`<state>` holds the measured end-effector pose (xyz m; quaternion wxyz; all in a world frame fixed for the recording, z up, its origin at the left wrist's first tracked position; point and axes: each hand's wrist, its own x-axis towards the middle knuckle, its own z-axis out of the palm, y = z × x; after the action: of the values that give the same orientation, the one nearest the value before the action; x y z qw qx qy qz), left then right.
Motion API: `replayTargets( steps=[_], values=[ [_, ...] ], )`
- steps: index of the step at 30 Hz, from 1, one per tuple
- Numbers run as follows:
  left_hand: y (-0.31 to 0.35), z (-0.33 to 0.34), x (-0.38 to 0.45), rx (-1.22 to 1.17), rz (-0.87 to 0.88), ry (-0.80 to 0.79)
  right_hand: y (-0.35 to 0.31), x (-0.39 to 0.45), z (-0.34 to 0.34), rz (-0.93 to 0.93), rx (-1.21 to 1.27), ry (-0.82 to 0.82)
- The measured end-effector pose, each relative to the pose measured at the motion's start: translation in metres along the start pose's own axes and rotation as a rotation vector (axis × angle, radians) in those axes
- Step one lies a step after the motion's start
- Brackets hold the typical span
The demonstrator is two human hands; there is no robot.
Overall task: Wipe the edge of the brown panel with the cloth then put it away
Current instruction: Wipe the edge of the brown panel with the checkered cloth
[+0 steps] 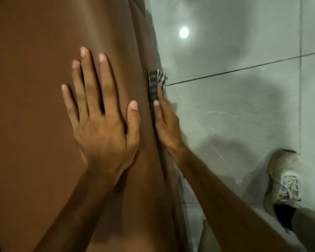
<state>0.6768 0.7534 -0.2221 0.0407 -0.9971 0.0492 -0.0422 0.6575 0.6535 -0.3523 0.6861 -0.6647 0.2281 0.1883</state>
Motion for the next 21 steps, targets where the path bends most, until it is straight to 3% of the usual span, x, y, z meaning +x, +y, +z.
replayTargets(
  steps=[3, 8, 11, 16, 18, 21],
  values=[
    [-0.002, 0.010, 0.000, -0.001, 0.011, 0.048, 0.020, 0.027, 0.001, 0.082, 0.074, 0.022],
    [0.001, 0.002, -0.003, 0.002, -0.015, -0.016, 0.040, -0.044, -0.016, 0.368, 0.076, 0.001],
    [0.002, 0.000, -0.001, 0.024, -0.019, -0.041, 0.010, -0.060, -0.017, 0.258, 0.054, -0.039],
    [-0.001, 0.009, -0.004, 0.038, -0.001, -0.007, -0.037, 0.055, -0.002, -0.023, -0.016, -0.028],
    [-0.002, 0.014, -0.004, 0.036, 0.008, 0.009, -0.029, 0.085, -0.001, 0.083, -0.027, 0.009],
    [-0.003, 0.013, -0.005, 0.021, -0.012, 0.002, 0.001, 0.046, -0.008, 0.305, -0.080, -0.016]
  ],
)
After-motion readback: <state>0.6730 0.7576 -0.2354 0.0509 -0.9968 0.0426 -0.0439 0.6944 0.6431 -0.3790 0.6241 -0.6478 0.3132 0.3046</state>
